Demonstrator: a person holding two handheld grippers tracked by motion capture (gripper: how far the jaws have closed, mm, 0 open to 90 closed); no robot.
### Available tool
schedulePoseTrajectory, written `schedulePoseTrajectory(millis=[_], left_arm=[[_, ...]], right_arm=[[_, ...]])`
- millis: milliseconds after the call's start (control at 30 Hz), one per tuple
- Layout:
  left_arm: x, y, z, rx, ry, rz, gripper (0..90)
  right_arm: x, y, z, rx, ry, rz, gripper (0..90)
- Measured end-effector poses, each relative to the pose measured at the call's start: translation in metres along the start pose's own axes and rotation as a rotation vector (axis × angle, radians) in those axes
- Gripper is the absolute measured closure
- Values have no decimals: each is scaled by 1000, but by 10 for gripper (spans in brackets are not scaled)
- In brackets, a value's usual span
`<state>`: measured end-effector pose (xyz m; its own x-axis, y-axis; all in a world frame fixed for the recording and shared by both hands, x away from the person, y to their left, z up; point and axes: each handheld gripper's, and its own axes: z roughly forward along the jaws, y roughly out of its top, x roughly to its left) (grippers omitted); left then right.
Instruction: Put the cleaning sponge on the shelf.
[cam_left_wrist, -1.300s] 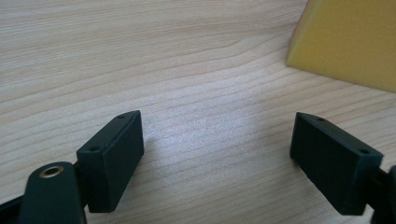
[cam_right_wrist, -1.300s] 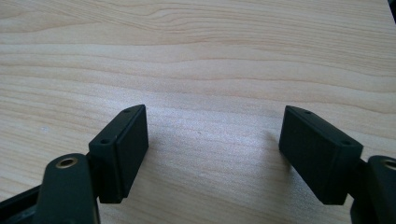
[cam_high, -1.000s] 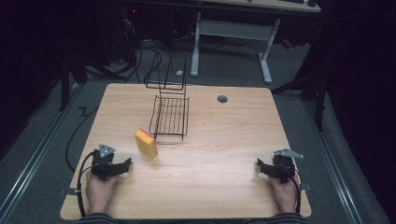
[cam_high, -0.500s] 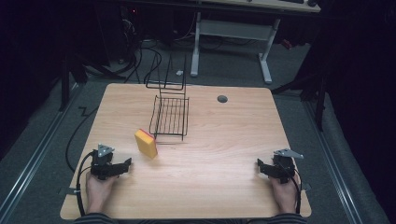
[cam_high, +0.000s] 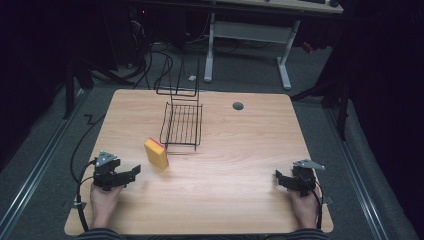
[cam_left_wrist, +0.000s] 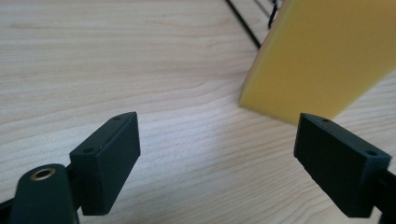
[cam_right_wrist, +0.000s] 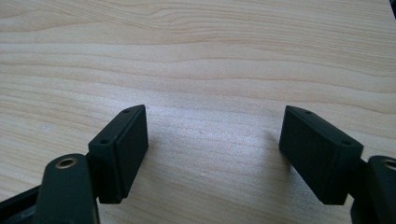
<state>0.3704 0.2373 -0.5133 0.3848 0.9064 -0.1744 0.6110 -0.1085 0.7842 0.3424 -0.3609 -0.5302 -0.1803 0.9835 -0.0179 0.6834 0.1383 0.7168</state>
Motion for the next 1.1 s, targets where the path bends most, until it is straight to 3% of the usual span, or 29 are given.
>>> schedulePoseTrajectory(millis=[200,433,700,967,1100], left_arm=[[-3,6,-7,-56,-33,-13,153],[-15,14,-12,-87,-44,40,145],[-32,23,-11,-74,-52,104,70],[-47,29,-4,-53,-57,147,1],[-50,31,1,-39,-66,149,0]], right_arm=[[0,0,0,0,0,0,240],[0,0,0,0,0,-1,240],[0,0,0,-2,0,-2,241],[0,0,0,-1,1,-3,240],[0,0,0,-2,0,-2,240]])
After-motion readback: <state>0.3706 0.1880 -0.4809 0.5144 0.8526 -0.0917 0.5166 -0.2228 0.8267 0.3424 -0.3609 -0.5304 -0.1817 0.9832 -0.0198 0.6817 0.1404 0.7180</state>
